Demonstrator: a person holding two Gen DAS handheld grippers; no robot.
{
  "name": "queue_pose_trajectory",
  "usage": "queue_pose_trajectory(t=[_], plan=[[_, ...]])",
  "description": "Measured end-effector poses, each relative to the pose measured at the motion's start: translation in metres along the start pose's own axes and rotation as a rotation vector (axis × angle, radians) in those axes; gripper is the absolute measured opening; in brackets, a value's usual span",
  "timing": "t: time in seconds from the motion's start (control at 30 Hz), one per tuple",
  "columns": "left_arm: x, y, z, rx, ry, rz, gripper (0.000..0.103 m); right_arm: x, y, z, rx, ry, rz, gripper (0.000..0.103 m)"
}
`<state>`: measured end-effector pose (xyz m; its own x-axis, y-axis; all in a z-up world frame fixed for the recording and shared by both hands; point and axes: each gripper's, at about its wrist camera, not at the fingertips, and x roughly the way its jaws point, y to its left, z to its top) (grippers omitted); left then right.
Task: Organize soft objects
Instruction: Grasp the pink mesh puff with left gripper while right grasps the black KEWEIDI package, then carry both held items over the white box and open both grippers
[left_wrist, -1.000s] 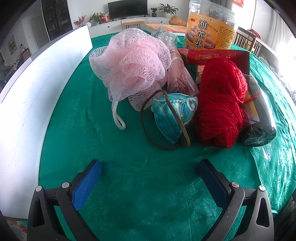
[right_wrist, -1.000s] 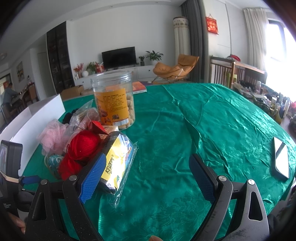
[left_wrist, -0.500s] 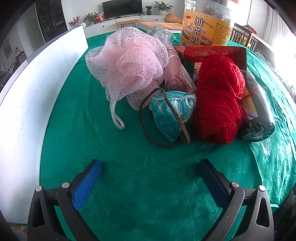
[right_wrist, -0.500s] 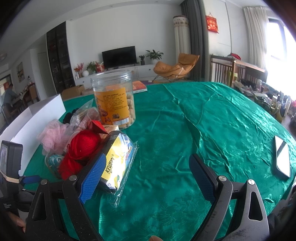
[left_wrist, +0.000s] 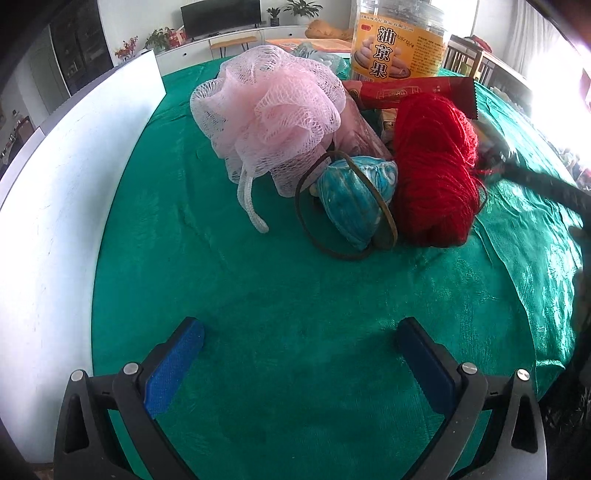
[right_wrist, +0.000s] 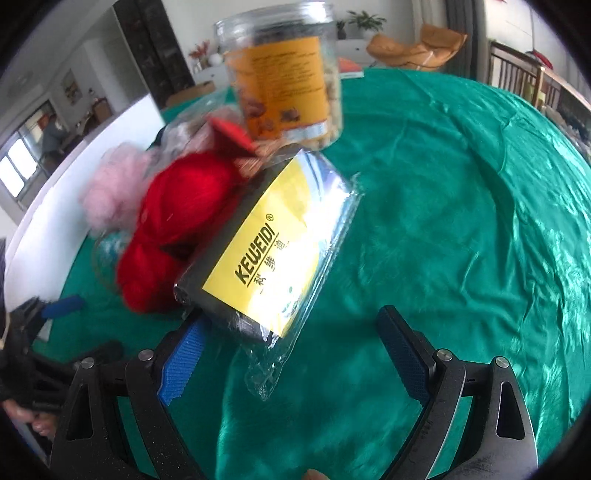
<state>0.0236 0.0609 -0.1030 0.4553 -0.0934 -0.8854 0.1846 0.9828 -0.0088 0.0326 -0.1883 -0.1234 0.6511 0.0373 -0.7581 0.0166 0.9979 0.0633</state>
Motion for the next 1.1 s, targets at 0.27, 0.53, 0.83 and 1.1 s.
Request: queue_pose_trajectory(t=[0.27,0.53,0.83,1.1], plan=[[-0.003,0.012,0.008,-0.023,0.015,-0.031,0.103,-0.042,-0.069,-0.012,0.219,-0.149,-0.123,0.092],[-0.045,0.044,0.067,-0.161,-0.127,-0.13,0.103,-0.048,-0.081,-0.002,0.315,-0.169,-0.012,0.092],[0.017,0.045,0.124,-0.195,-0.016,-0.117,0.042,-0.054,-0.082,0.013,0.254,-0.223,0.131,0.092],[-0.028,0.069,0.13,-0.251,-0.086,-0.207,0.033,0.033,0.031,0.111,-0.293,0.233,0.098,0.092]])
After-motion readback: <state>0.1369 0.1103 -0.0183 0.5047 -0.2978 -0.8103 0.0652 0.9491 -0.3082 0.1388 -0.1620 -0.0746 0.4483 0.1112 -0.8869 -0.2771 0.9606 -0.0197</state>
